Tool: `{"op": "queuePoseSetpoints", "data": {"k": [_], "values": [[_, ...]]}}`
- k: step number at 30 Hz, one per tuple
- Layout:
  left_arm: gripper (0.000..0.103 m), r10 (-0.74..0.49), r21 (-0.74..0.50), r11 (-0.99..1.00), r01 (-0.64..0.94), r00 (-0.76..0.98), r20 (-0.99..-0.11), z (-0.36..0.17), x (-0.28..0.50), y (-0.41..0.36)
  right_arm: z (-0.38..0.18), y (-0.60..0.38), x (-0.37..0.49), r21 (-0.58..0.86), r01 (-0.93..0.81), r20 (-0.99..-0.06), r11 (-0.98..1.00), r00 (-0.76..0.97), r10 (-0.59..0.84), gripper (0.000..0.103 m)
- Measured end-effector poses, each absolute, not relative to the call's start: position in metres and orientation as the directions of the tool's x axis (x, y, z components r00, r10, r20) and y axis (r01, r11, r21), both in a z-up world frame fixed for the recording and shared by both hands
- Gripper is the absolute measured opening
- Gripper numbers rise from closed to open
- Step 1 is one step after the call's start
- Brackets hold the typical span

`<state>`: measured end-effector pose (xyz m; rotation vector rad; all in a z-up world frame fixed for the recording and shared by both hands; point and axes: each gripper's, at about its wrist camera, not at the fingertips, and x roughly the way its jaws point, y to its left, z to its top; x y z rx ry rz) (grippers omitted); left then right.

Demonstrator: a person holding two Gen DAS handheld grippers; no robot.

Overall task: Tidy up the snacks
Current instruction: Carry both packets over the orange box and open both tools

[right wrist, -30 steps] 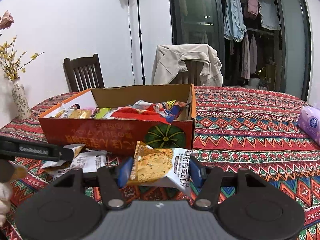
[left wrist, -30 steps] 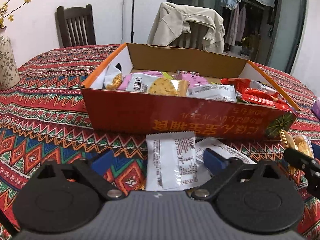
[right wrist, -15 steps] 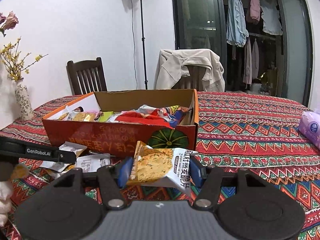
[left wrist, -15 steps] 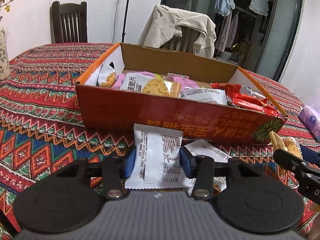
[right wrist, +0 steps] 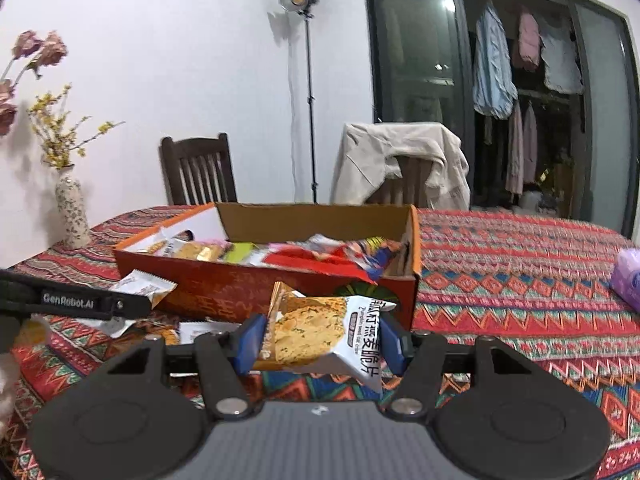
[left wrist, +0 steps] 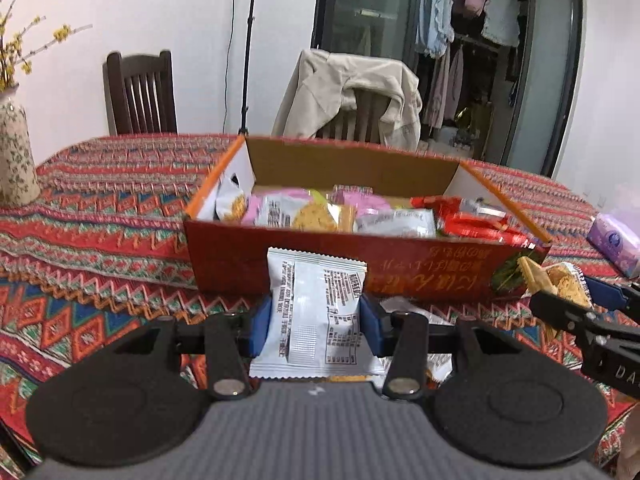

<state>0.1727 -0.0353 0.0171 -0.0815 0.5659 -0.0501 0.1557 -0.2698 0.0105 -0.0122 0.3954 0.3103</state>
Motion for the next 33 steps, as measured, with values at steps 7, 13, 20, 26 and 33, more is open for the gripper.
{"op": "queuePoseSetpoints", "data": {"k": [7, 13, 20, 26, 33], "values": [[0.047, -0.054, -0.054, 0.998, 0.033, 0.884, -0.465, 0.045, 0.17, -0.034, 0.041, -0.258, 0.15, 0.019, -0.322, -0.326, 0.947, 0.893, 0.31, 0.059], [0.048, -0.025, 0.0, 1.0, 0.028, 0.906, -0.423, 0.064, 0.189, -0.037, 0.069, -0.246, 0.174, 0.025, -0.303, -0.304, 0.953, 0.905, 0.296, 0.06], [0.048, -0.002, 0.01, 1.0, 0.006, 0.927, -0.376, 0.076, 0.218, -0.039, 0.086, -0.229, 0.224, 0.083, -0.282, -0.323, 0.956, 0.9, 0.293, 0.06], [0.048, 0.018, -0.02, 0.999, -0.028, 0.929, -0.37, 0.074, 0.25, -0.034, 0.085, -0.217, 0.26, 0.111, -0.238, -0.326, 0.965, 0.908, 0.262, 0.06], [0.048, 0.023, -0.05, 0.998, -0.046, 0.92, -0.39, 0.05, 0.282, -0.025, 0.062, -0.213, 0.284, 0.107, -0.217, -0.335, 0.97, 0.911, 0.241, 0.06]]}}
